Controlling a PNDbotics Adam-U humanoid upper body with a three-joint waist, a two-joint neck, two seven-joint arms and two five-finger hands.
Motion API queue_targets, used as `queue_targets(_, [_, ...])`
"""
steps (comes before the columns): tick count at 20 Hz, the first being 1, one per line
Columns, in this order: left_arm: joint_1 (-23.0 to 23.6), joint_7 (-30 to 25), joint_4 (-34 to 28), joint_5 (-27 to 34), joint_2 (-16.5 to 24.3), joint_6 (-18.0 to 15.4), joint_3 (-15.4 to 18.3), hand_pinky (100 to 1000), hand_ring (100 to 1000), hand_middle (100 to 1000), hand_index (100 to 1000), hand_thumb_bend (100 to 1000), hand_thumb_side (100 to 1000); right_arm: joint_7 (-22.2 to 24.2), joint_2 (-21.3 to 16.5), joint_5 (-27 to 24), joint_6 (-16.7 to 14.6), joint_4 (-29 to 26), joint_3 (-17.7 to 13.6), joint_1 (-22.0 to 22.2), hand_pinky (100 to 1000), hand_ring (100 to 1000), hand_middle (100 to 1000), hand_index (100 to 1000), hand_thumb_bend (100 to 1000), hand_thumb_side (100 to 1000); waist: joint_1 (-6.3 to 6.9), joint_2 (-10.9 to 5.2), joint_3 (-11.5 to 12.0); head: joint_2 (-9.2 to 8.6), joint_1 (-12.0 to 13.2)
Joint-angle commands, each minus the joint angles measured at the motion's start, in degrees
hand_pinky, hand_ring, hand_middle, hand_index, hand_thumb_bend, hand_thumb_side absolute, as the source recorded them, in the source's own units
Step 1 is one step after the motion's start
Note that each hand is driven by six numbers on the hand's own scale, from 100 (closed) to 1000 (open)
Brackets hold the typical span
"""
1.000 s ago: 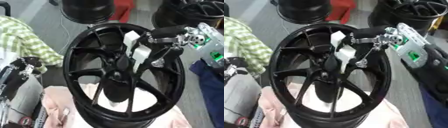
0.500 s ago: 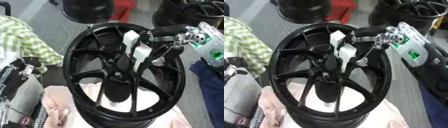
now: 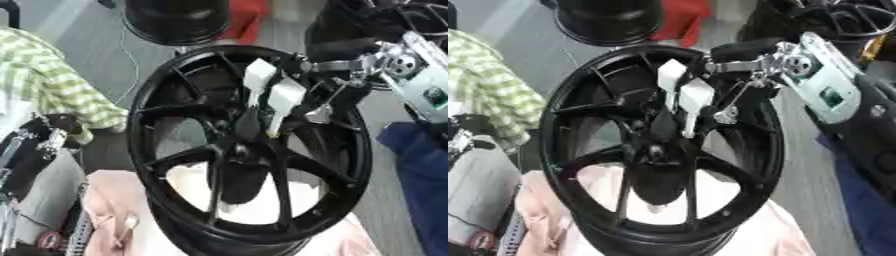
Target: Pull the pin out of the wheel hub.
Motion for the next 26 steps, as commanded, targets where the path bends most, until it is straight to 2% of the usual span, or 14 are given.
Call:
queue_targets(1, [-0.4, -0.2, -1.4, -0.1, 1.3, 0.1, 0.0, 653, 738, 629, 734, 132, 539, 3.6, -1.8, -1.7, -2.6, -1.7, -1.4, -2.2, 527, 444, 337, 457, 100, 100, 0.17, -1.2, -0.1, -0.1, -0.2])
queue_targets(9, [0.0, -0.3, -1.4, -0.2, 1.5, 0.4, 0.2, 653, 739, 630, 734, 132, 541, 3.5, -3.3, -5.7, -0.2, -3.5, -3.2, -4.0, 517, 437, 333, 454, 100, 100, -0.35, -1.84, -0.6, 0.3, -0.2])
queue_targets(15, [0.5, 0.1, -1.4, -0.2, 1.7, 0.8, 0.6, 653, 739, 629, 734, 132, 541, 0.8, -8.4, -10.0, 2.2, -6.3, -6.9, -3.2, 503, 426, 328, 448, 100, 121, -0.69, -2.57, -1.6, 0.79, 0.1])
queue_targets(20, [1.0, 0.5, -1.4, -0.1, 1.9, 1.0, 1.0, 652, 739, 629, 733, 130, 540, -3.2, -14.3, -12.1, 4.3, -9.5, -12.0, 1.2, 498, 423, 327, 448, 100, 157, -0.81, -3.01, -2.8, 1.07, 0.4])
queue_targets(26, [1.2, 1.1, -1.5, -0.1, 1.8, 1.2, 1.5, 652, 739, 629, 733, 129, 540, -9.0, -21.3, -13.1, 6.8, -11.1, -20.2, 10.4, 490, 420, 328, 450, 100, 177, -0.45, -2.97, -4.5, 0.98, 1.2])
